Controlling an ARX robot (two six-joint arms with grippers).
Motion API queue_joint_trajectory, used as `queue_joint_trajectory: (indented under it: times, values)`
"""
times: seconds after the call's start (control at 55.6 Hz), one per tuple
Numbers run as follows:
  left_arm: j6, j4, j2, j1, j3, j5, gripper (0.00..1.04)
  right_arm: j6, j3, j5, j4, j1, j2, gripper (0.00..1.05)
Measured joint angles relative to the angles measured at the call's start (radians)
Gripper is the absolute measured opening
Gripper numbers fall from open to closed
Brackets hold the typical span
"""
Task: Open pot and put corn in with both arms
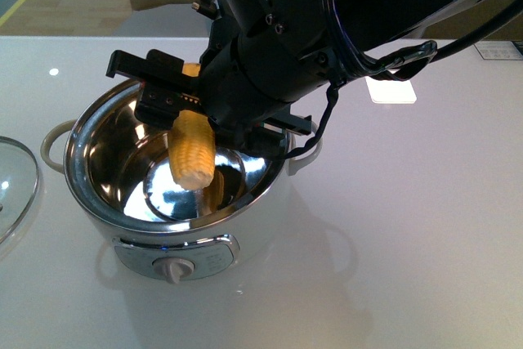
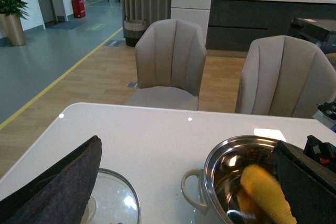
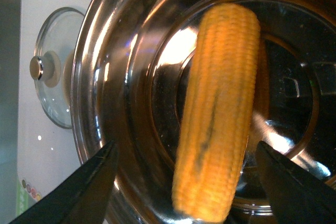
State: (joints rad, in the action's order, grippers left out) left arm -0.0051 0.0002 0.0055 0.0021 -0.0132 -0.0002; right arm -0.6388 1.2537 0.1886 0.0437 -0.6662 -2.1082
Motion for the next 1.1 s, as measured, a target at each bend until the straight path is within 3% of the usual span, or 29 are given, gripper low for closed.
queue_joint_trajectory:
  times: [0.144, 0.252, 0.503, 0.629, 0.719, 0.773, 0.953, 1.007, 1.097]
  values:
    - [0.000, 0.000, 0.000, 0.000, 0.000, 0.000, 0.98, -0.002, -0.047, -0.014, 0.031, 0.024, 0.041, 0.97]
    - [0.000, 0.000, 0.000, 0.000, 0.000, 0.000, 0.98, -0.013, -0.121, -0.030, 0.082, 0.074, 0.124, 0.96]
    - [0.000, 0.000, 0.000, 0.000, 0.000, 0.000, 0.98, 0.047, -0.404, -0.109, 0.140, 0.298, 0.510, 0.96]
    - [0.000, 0.000, 0.000, 0.000, 0.000, 0.000, 0.98, 0.128, -0.534, -0.114, 0.076, 0.446, 0.742, 0.96]
    - [0.000, 0.000, 0.000, 0.000, 0.000, 0.000, 0.98, 0.266, -0.651, -0.068, -0.041, 0.650, 1.038, 0.96]
    - [0.000, 0.000, 0.000, 0.000, 0.000, 0.000, 0.98, 0.323, -0.681, -0.056, -0.071, 0.718, 1.128, 0.96]
    - [0.000, 0.000, 0.000, 0.000, 0.000, 0.000, 0.98, 0.387, -0.696, -0.048, -0.079, 0.766, 1.198, 0.96]
    - [0.000, 0.000, 0.000, 0.000, 0.000, 0.000, 0.98, 0.434, -0.738, -0.074, 0.022, 0.763, 1.198, 0.91]
    - [0.000, 0.000, 0.000, 0.000, 0.000, 0.000, 0.98, 0.542, -0.883, -0.107, 0.346, 0.752, 1.225, 0.76]
